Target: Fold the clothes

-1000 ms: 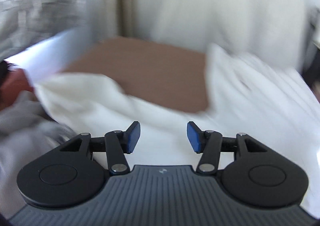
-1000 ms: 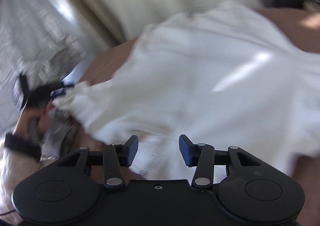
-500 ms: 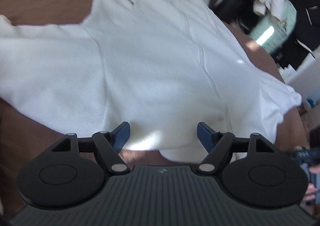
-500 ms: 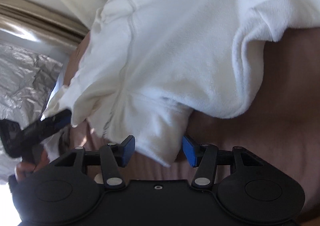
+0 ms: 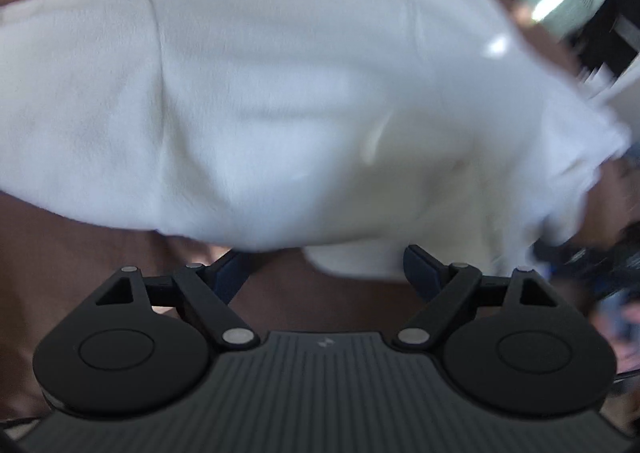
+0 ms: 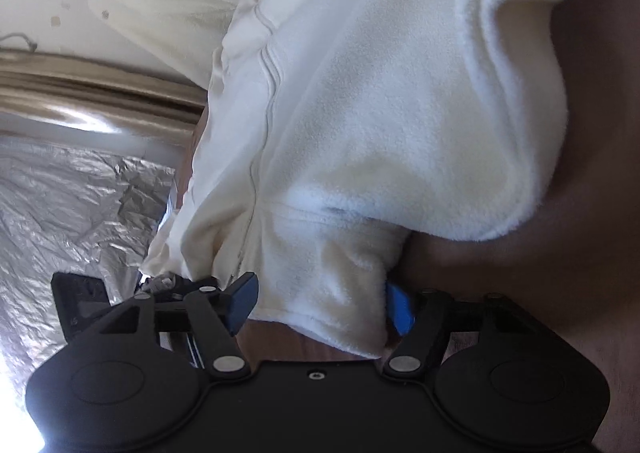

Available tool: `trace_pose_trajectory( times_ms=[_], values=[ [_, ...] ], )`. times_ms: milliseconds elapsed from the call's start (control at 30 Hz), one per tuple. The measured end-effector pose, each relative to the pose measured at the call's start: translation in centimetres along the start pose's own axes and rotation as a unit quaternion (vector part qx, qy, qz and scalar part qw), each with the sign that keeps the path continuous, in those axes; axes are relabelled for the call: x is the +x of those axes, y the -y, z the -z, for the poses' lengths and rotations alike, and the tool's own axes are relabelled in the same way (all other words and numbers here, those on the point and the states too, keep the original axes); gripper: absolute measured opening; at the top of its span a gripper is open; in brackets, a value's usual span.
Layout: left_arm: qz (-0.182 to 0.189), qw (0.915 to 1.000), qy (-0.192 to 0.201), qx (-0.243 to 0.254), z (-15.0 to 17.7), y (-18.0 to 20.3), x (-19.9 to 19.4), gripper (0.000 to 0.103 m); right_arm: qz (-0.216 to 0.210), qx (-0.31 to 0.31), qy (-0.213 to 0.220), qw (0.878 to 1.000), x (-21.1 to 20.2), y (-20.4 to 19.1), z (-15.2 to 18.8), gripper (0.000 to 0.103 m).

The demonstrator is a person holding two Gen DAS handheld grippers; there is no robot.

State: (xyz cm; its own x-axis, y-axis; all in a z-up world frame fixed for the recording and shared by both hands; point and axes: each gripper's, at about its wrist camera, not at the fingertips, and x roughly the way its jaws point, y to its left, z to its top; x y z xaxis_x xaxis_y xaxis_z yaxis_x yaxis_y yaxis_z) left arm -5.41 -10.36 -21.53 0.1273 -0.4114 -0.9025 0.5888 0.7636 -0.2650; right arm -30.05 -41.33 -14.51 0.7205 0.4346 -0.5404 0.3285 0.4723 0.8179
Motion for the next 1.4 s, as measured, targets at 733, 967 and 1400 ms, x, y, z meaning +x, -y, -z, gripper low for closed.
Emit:
trace_pose_trajectory(
  times_ms=[733,967,1400],
  values=[
    [0.129,0.9804,0.071,-0.131,-1.9,-2.3,1.4,0.091,-0.027,0.007,0.097,0.995,-2.7,1.6,-5.5,0.021],
    [0.125,0.9871,0.092,-0.041,-1.9,0.3,0.6,0.039,-0.025,0.017,0.08,0.996,-2.3,2.3,-3.4,0.06],
    [0.126,0.9837,0.125,-0.026,-1.2,2.7,-1.2,0.022,0.007,-0.154,0.142,0.978,-1.7,-2.0,-2.4,0.021]
  ],
)
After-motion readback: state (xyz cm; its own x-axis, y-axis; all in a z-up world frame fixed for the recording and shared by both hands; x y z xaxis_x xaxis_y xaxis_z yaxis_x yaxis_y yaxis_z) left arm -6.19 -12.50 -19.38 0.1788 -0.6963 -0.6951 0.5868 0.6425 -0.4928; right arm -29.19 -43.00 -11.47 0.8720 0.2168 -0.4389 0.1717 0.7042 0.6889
